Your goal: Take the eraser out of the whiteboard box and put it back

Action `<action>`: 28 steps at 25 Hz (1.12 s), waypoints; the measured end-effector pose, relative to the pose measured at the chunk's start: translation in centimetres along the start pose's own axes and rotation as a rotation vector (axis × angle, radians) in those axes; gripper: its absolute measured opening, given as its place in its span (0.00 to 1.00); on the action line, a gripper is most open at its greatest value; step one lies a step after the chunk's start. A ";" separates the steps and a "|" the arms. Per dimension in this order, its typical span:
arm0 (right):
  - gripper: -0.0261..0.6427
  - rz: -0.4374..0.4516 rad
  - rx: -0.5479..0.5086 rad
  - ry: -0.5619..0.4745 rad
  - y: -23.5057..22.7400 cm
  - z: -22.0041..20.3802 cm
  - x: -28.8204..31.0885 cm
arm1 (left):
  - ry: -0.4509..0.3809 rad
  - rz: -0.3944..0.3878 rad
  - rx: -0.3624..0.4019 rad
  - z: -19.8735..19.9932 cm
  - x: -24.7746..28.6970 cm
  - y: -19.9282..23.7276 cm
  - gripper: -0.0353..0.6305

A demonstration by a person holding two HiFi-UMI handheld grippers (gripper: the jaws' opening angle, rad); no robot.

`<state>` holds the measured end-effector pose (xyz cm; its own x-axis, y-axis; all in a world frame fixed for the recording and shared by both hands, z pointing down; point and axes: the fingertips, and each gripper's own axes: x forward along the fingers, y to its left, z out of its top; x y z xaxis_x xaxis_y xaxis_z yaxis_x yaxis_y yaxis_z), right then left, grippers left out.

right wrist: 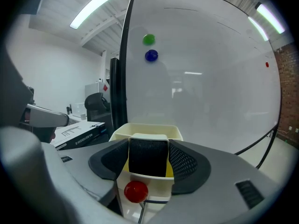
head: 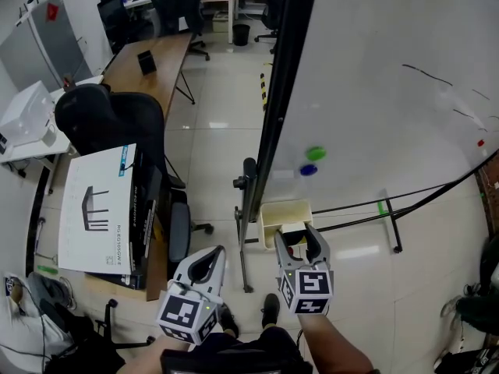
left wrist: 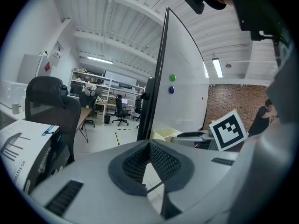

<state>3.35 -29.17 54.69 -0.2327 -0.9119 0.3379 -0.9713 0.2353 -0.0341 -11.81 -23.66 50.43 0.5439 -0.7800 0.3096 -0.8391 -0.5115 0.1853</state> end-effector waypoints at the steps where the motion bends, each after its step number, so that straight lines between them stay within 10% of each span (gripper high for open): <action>1: 0.48 -0.002 -0.001 0.001 0.0 0.0 0.0 | -0.005 0.001 -0.001 0.1 0.0 0.1 0.08; 28: 0.47 0.019 0.041 -0.275 -1.9 13.8 -16.5 | -0.219 -0.058 0.107 8.8 -8.4 -3.5 0.08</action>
<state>8.39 -19.19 36.19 -0.2501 -0.9657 0.0693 -0.9665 0.2447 -0.0781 -13.32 -18.51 38.96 0.5913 -0.8015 0.0898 -0.8062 -0.5842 0.0937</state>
